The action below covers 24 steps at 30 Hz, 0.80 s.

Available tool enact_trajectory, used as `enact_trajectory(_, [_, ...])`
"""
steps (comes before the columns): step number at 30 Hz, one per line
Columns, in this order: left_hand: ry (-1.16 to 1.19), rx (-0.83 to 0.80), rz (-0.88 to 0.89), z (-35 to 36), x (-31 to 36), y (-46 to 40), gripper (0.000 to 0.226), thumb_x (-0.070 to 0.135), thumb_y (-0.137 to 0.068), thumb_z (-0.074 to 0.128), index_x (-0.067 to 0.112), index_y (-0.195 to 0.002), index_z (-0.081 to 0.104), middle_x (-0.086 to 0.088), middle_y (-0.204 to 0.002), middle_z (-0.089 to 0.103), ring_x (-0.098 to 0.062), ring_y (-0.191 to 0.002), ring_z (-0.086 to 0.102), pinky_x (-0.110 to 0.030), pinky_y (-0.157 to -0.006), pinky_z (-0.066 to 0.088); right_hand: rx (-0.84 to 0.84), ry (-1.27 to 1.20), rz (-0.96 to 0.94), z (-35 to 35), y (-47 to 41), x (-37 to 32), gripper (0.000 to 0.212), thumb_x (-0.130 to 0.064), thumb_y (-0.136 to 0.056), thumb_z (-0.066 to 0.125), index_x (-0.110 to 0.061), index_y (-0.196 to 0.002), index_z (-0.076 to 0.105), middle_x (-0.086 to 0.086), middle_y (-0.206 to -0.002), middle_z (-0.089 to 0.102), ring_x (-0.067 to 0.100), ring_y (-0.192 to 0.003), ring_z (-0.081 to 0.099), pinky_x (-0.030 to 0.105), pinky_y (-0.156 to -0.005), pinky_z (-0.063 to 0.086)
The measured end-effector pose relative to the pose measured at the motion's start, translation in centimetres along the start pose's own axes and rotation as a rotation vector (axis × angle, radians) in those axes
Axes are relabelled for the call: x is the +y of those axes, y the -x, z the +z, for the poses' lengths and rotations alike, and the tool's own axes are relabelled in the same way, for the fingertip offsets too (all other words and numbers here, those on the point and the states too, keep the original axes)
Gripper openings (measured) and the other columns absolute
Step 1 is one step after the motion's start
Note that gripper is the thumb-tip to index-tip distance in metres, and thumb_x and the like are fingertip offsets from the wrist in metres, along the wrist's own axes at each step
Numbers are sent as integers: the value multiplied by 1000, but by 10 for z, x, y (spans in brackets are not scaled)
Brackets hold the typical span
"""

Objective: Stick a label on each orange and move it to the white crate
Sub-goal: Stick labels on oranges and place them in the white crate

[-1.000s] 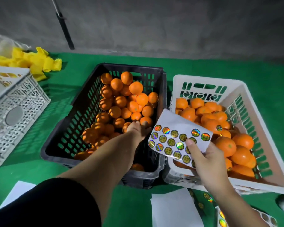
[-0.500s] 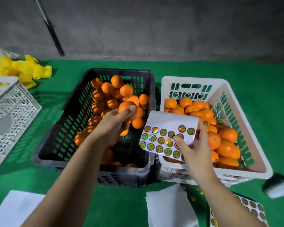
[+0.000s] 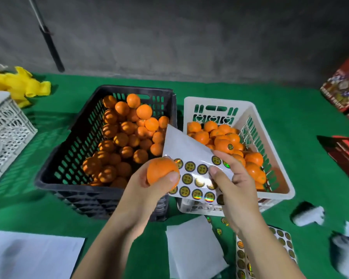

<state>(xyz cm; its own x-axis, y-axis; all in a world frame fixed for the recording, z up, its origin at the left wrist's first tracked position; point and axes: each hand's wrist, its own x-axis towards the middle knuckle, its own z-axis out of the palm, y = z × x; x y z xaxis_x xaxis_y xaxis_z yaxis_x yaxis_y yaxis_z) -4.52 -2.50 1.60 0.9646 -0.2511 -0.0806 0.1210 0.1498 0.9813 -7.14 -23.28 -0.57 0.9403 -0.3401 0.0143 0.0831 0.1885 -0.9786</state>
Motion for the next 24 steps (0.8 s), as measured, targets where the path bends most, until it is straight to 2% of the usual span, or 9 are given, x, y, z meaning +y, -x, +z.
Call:
enact_trajectory(4, [-194,-38,57,-5,-3,10,68,48,-65,86,40,-129,66,5,-121,74,-19,-107,75,-32,-83,64,43,114,-10,-7,8,-26,25,-28,-84,87,-30,-107,79,9,-103,80,32,-87,78,45,-67,65])
enact_trajectory(7, [-240,-67,119,-5,1,16,72,42,-59,88,43,-127,65,12,-118,72,-15,-99,75,-27,-73,62,35,191,-20,-11,11,-35,14,-21,-91,79,-29,-102,80,6,-88,80,21,-73,77,33,-53,59])
enact_trajectory(9, [-259,-98,176,-3,3,20,71,38,-58,91,43,-124,65,18,-118,70,-8,-97,74,-18,-71,58,41,136,29,-8,13,-39,13,-14,-94,75,-25,-99,80,6,-90,80,20,-75,77,34,-59,60])
enact_trajectory(13, [-353,-149,252,0,10,26,72,36,-61,96,44,-125,62,27,-118,66,0,-100,71,-11,-71,56,40,-87,238,-7,11,-40,13,-13,-95,69,-20,-93,79,15,-99,77,31,-85,71,52,-78,57])
enact_trajectory(16, [-405,-181,232,0,11,26,79,38,-60,98,45,-129,61,27,-120,64,-1,-101,70,-17,-72,59,91,-193,306,-9,7,-44,14,-11,-98,65,-15,-92,77,12,-92,77,26,-80,72,37,-67,60])
enact_trajectory(18, [-375,-152,221,1,7,26,73,41,-56,90,46,-124,64,23,-116,68,-2,-96,71,-15,-71,56,231,-190,229,-13,5,-45,13,-9,-97,67,-15,-91,76,4,-90,77,24,-82,71,32,-71,59])
enact_trajectory(21, [-250,-104,147,5,0,26,75,56,-55,86,35,-125,68,5,-110,75,-9,-92,73,-20,-69,58,505,124,-123,-20,10,-54,9,-19,-98,72,-25,-93,76,-11,-97,77,12,-94,69,33,-87,56])
enact_trajectory(22, [-223,-96,128,7,-3,26,79,65,-56,85,30,-125,69,2,-107,76,-10,-92,74,-23,-70,59,485,203,-254,-20,15,-59,8,-22,-98,72,-27,-96,76,-14,-95,76,5,-88,68,26,-83,55])
enact_trajectory(24, [-183,-71,101,9,-8,25,64,59,-67,75,26,-121,71,5,-100,78,-9,-89,74,-24,-74,60,295,282,-428,-9,28,-69,12,-21,-98,72,-32,-100,77,-14,-91,76,3,-82,67,18,-76,54])
